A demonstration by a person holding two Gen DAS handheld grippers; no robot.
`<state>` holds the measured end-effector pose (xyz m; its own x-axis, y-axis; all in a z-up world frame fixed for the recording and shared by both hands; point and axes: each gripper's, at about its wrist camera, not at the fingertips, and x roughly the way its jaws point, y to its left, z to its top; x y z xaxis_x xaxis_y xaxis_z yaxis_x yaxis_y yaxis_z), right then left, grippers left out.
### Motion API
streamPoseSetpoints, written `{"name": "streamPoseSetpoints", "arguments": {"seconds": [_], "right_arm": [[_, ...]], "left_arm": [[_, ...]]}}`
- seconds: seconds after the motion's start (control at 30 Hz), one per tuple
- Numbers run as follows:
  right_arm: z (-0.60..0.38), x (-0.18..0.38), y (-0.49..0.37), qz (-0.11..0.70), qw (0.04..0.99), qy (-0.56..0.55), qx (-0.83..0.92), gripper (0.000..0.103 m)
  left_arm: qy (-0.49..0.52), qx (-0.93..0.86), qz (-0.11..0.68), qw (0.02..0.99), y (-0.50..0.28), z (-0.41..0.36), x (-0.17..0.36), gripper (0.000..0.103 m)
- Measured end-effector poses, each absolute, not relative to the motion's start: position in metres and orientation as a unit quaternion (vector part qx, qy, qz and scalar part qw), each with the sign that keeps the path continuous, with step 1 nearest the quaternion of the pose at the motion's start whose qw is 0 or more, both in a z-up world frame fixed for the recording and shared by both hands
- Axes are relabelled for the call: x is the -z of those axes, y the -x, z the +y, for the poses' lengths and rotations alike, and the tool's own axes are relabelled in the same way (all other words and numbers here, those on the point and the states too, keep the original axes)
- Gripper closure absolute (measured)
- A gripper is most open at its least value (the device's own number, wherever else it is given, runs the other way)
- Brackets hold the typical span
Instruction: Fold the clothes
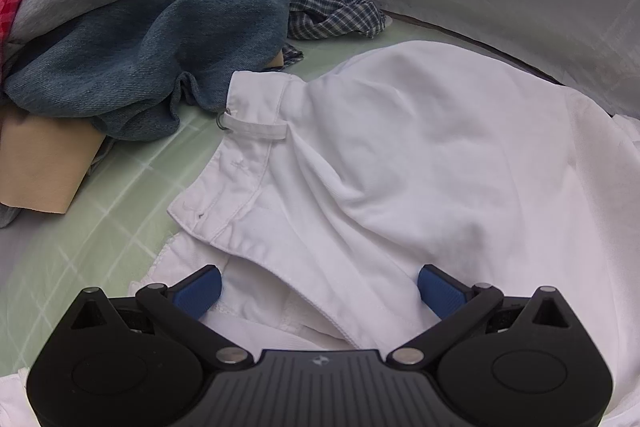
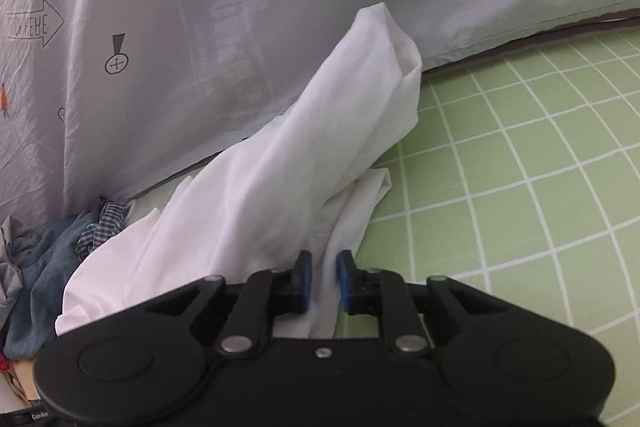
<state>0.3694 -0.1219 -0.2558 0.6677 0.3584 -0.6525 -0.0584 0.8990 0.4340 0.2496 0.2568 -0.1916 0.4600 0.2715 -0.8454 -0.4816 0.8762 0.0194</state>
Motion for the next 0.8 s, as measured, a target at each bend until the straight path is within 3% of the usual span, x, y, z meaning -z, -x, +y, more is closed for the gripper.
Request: {"name": "streamPoseSetpoints", "arguments": {"seconds": [0.27,0.63,0.67,0.73,0.77,0.8], "right_arm": [[-0.177,0.21,-0.35,0.313,0.931,-0.188,-0.018,0.102],[-0.305,0.12,-0.295,0.173,0.944,-0.034,0.279,0.101],[-0.314,0.123,-0.296,0.187,0.933,-0.016,0.306,0.096],[-0.329,0.13,-0.294,0.213,0.914,0.003,0.345,0.066],[-0.334,0.135,-0.289,0.223,0.912,-0.009,0.344,0.043],[-0.34,0.14,-0.283,0.234,0.91,-0.021,0.343,0.031]], "left_arm": [[0.111,-0.218,0.472,0.847,-0.25,0.257,0.191,0.0],[0.108,-0.214,0.468,0.851,-0.25,0.255,0.191,0.0],[0.109,-0.214,0.468,0.85,-0.25,0.255,0.191,0.0],[0.11,-0.215,0.469,0.85,-0.251,0.255,0.191,0.0],[0.11,-0.215,0.47,0.849,-0.251,0.255,0.192,0.0],[0.111,-0.214,0.471,0.848,-0.252,0.255,0.192,0.0]]}}
